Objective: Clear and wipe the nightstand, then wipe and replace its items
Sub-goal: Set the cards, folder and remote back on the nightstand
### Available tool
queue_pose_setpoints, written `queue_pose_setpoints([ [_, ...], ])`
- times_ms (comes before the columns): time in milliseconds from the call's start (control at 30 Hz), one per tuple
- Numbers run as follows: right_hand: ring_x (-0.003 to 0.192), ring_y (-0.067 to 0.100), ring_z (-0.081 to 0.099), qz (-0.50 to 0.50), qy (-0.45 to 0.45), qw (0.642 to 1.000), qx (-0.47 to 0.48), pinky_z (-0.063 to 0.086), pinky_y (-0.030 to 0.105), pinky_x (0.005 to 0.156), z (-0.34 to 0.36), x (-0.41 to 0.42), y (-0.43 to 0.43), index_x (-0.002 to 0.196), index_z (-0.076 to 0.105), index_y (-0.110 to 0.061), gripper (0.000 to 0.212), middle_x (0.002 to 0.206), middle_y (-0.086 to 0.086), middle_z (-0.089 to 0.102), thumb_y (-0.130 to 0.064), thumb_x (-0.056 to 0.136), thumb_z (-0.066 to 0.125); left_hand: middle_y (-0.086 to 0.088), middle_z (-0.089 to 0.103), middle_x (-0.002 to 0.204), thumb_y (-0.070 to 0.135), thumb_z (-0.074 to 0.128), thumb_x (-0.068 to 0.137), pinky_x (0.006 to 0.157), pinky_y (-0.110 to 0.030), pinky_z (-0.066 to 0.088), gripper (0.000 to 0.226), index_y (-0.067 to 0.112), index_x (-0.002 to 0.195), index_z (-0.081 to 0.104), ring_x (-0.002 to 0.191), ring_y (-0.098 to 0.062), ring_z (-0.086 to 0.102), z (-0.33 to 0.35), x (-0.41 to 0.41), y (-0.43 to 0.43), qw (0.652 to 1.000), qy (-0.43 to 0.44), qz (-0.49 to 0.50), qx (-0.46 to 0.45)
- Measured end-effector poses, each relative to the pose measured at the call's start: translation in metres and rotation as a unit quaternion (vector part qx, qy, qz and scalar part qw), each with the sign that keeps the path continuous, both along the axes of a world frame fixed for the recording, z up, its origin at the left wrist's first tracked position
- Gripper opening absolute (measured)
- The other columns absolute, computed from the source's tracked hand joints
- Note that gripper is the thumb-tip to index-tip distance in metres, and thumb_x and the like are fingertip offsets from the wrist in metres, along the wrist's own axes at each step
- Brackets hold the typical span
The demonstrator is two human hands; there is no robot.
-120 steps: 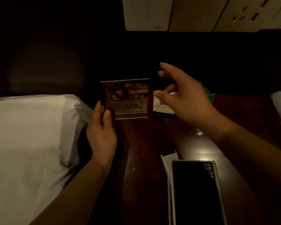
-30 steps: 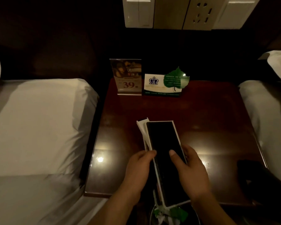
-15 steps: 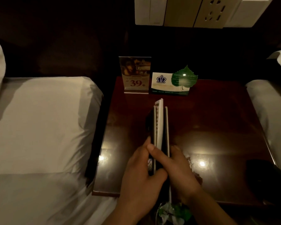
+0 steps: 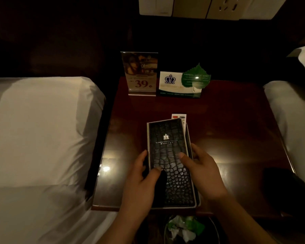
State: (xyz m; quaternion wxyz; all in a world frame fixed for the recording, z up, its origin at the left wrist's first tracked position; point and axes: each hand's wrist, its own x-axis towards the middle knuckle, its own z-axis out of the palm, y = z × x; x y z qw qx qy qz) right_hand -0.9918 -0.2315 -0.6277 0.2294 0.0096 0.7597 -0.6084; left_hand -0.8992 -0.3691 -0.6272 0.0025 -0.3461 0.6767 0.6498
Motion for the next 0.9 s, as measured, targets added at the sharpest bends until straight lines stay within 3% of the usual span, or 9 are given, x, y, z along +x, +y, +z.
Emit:
queue_pose_setpoints([
  [100, 0.092, 0.007, 0.067, 0.017, 0.018, 0.992, 0.125, 0.057, 0.029, 0.082, -0.009, 0.002, 0.006, 0.111, 0.070, -0.034, 0.020, 0.112, -0.005, 0.063, -0.031, 0.093, 0.064, 0.010, 0.067, 0.121, 0.024, 0.064, 0.093, 0.064, -0.006, 0.052, 0.050, 0.042, 0.138, 0.053, 0.097, 0.003, 0.068, -0.007, -0.001, -0.001, 1.000, 0.000, 0.010, 0.025],
  [167, 0.092, 0.000, 0.060, 0.053, 0.070, 0.974, 0.209, 0.051, 0.019, 0.079, -0.013, 0.005, 0.009, 0.114, 0.069, -0.030, 0.026, 0.115, -0.010, 0.052, -0.038, 0.090, 0.065, 0.018, 0.064, 0.116, 0.020, 0.063, 0.094, 0.060, -0.001, 0.047, 0.050, 0.036, 0.140, 0.054, 0.090, 0.016, 0.064, -0.009, -0.004, -0.004, 1.000, 0.016, 0.024, 0.008],
  [267, 0.093, 0.001, 0.061, 0.052, 0.061, 0.982, 0.172, 0.051, 0.014, 0.074, -0.015, 0.008, 0.011, 0.126, 0.062, -0.032, 0.038, 0.115, -0.011, 0.055, -0.034, 0.089, 0.067, 0.020, 0.061, 0.111, 0.013, 0.063, 0.094, 0.058, 0.001, 0.045, 0.051, 0.030, 0.141, 0.053, 0.085, 0.022, 0.061, -0.011, -0.004, -0.010, 0.999, 0.022, 0.041, -0.004],
  [400, 0.103, 0.009, 0.061, 0.044, 0.079, 0.982, 0.165, 0.056, 0.036, 0.091, -0.019, 0.016, 0.001, 0.126, 0.062, -0.030, 0.037, 0.119, -0.015, 0.051, -0.028, 0.089, 0.068, 0.012, 0.062, 0.123, 0.010, 0.064, 0.093, 0.070, -0.005, 0.051, 0.054, 0.032, 0.141, 0.053, 0.100, 0.010, 0.064, -0.013, 0.004, -0.014, 0.999, 0.027, 0.032, -0.026],
  [467, 0.106, 0.014, 0.061, 0.048, 0.079, 0.985, 0.147, 0.054, 0.041, 0.094, -0.019, 0.020, -0.011, 0.126, 0.062, -0.029, 0.035, 0.120, -0.015, 0.050, -0.025, 0.091, 0.066, 0.014, 0.059, 0.125, 0.010, 0.064, 0.092, 0.075, -0.007, 0.052, 0.054, 0.035, 0.139, 0.055, 0.105, 0.005, 0.062, -0.014, 0.007, -0.018, 0.997, 0.036, 0.027, -0.058],
  [567, 0.115, 0.015, 0.057, 0.067, 0.083, 0.986, 0.126, 0.052, 0.041, 0.099, -0.022, 0.025, -0.025, 0.130, 0.059, -0.030, 0.037, 0.125, -0.014, 0.049, -0.022, 0.094, 0.063, 0.009, 0.061, 0.118, 0.005, 0.063, 0.093, 0.068, -0.003, 0.048, 0.052, 0.050, 0.118, 0.059, 0.092, 0.008, 0.063, -0.013, 0.007, -0.034, 0.995, 0.049, 0.057, -0.067],
  [700, 0.117, 0.013, 0.054, 0.079, 0.086, 0.986, 0.123, 0.050, 0.039, 0.101, -0.022, 0.028, -0.039, 0.134, 0.057, -0.031, 0.042, 0.124, -0.015, 0.047, -0.022, 0.094, 0.063, 0.019, 0.062, 0.098, 0.003, 0.061, 0.093, 0.068, -0.003, 0.048, 0.068, 0.071, 0.095, 0.062, 0.085, 0.007, 0.063, -0.016, 0.006, -0.055, 0.993, 0.064, 0.046, -0.086],
  [833, 0.108, 0.003, 0.055, 0.086, 0.069, 0.987, 0.117, 0.053, 0.036, 0.096, -0.025, 0.029, -0.039, 0.132, 0.056, -0.035, 0.043, 0.120, -0.024, 0.046, -0.028, 0.091, 0.067, 0.015, 0.063, 0.112, 0.008, 0.064, 0.094, 0.086, -0.016, 0.054, 0.048, 0.048, 0.120, 0.062, 0.102, 0.003, 0.064, -0.032, 0.008, -0.071, 0.991, 0.080, 0.038, -0.099],
  [900, 0.103, 0.005, 0.060, 0.060, 0.044, 0.992, 0.105, 0.056, 0.037, 0.092, -0.024, 0.022, -0.039, 0.132, 0.057, -0.033, 0.044, 0.120, -0.017, 0.052, -0.032, 0.089, 0.069, 0.014, 0.062, 0.124, 0.022, 0.065, 0.089, 0.093, -0.025, 0.054, 0.045, 0.040, 0.130, 0.061, 0.114, -0.002, 0.062, -0.038, 0.011, -0.073, 0.991, 0.093, 0.024, -0.094],
])
